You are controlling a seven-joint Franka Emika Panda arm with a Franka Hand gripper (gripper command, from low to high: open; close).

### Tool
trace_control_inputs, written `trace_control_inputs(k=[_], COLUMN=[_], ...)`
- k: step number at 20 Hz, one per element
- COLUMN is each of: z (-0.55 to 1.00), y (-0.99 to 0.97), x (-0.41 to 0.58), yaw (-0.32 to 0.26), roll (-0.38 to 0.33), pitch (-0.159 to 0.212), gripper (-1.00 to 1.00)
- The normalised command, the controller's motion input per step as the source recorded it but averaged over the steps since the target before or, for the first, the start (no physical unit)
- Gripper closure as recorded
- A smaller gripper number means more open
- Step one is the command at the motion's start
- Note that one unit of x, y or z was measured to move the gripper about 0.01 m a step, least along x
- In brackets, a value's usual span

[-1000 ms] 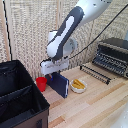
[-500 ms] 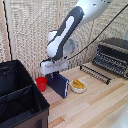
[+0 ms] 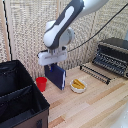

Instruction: Please shift your gripper toward the book. Carefully hold the book with your gripper. Gently transport the book using your gripper to the caddy's front section. Safely let the book go into the caddy's front area.

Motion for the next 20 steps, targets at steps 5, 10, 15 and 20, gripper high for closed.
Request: trace_control_inputs(k=[5,10,15,20], z=[1.00,0.96,0.94,0.91], y=[-0.03,0.03,0.14,0.17], x=[0.068,-0.196,-0.334,-0.140], yaw=[-0.004,-0.030,-0.058,-0.063], roll=[0.000,0.000,0.000,0.007], pitch=[0.101,0.095,0.051,0.068], gripper=[1.00,1.00,1.00,1.00])
